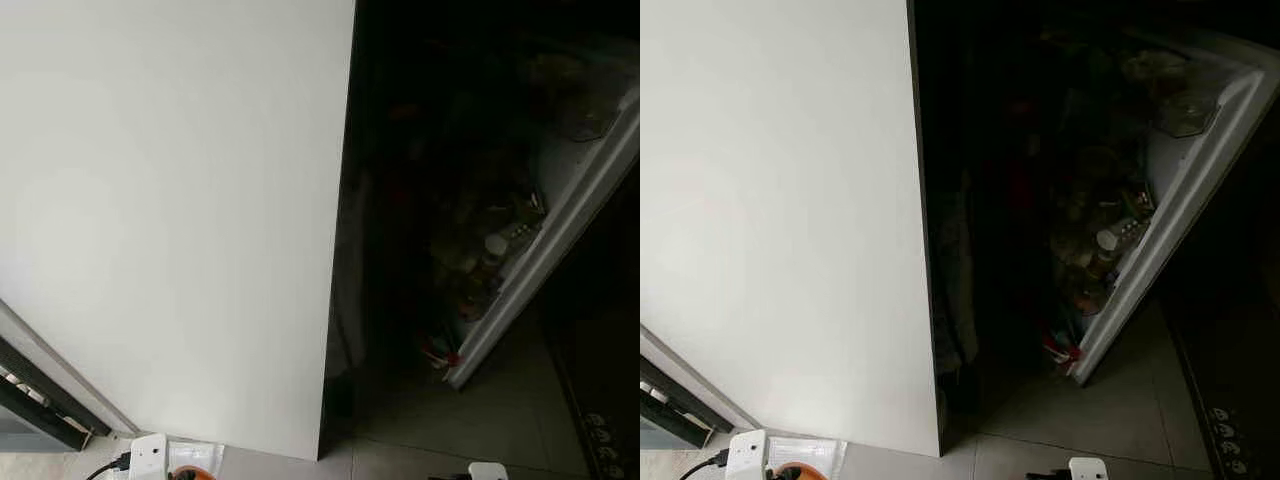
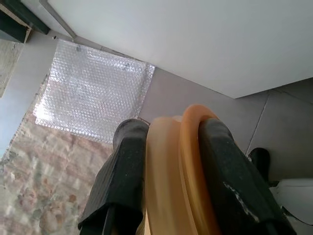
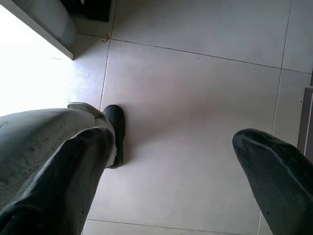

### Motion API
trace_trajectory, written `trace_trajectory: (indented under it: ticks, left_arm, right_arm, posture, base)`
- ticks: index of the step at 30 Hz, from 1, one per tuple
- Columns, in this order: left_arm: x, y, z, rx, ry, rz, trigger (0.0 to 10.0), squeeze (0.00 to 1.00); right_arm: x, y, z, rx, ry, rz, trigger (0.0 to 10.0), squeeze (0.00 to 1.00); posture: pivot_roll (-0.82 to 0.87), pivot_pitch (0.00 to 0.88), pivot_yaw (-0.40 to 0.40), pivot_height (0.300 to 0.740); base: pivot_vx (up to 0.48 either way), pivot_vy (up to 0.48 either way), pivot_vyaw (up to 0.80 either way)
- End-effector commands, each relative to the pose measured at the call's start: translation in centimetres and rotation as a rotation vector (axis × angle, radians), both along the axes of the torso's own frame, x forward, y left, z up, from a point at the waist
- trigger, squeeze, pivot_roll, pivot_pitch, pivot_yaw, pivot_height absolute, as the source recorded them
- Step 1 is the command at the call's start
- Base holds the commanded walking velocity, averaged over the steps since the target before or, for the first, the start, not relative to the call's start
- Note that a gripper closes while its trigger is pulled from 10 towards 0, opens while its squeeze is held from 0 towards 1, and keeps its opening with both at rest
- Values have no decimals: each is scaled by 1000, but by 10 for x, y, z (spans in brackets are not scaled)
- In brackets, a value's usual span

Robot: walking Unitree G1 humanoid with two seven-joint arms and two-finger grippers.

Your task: Restocking fridge

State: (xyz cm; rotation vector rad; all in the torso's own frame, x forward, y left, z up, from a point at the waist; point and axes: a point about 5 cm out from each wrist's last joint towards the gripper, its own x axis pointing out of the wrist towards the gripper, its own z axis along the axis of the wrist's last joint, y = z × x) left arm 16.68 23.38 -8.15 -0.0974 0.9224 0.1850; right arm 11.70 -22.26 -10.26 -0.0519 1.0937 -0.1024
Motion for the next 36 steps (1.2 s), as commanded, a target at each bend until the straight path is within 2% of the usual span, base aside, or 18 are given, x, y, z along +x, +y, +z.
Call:
trace_trajectory:
  ticks: [1,3,6,10,12,18,22,27,30,36]
  left_arm:
    - [-16,1,-8,13,93,-34,10000,0]
    - [-17,1,-8,17,96,-37,10000,0]
    - [-17,1,-8,17,100,-36,10000,0]
    - [-17,1,-8,20,103,-38,10000,0]
    - [-17,1,-8,21,105,-40,10000,0]
    - [-17,1,-8,22,105,-39,10000,0]
    - [-16,1,-8,22,105,-39,10000,0]
    - [-16,1,-8,22,105,-39,10000,0]
    - [-16,1,-8,19,105,-37,10000,0]
    - [-16,0,-8,17,107,-36,10000,0]
  right_arm:
    - [-7,-3,-1,-7,10,3,10000,0]
    - [-10,-5,-1,-12,13,7,10000,0]
    - [-23,-9,-3,-14,34,-3,10000,0]
    - [-47,-20,-5,-38,88,7,10000,0]
    - [-65,-28,-6,-45,126,8,10000,0]
    - [-85,-43,-3,-101,188,48,10000,0]
    - [-88,-46,-3,-81,188,-4,10000,0]
    - [-86,-44,-3,-73,182,-5,10000,0]
    - [-92,-51,-1,-73,184,-21,10000,0]
    - [-78,-39,-4,-61,155,5,10000,0]
  posture:
    - [-193,0,9,740]
    - [-192,0,9,740]
    - [-192,0,9,740]
    - [-192,0,10,740]
    - [-192,0,10,740]
    - [-190,0,11,740]
    - [-191,0,11,740]
    - [-194,0,10,740]
    - [-194,0,9,740]
    - [-197,0,10,740]
  base:
    - [0,0,0]
    - [0,0,0]
    - [0,0,0]
    - [0,-60,0]
    - [0,0,0]
    - [0,-80,347]
    - [0,-120,316]
    - [0,0,0]
    - [0,0,0]
    - [0,0,0]
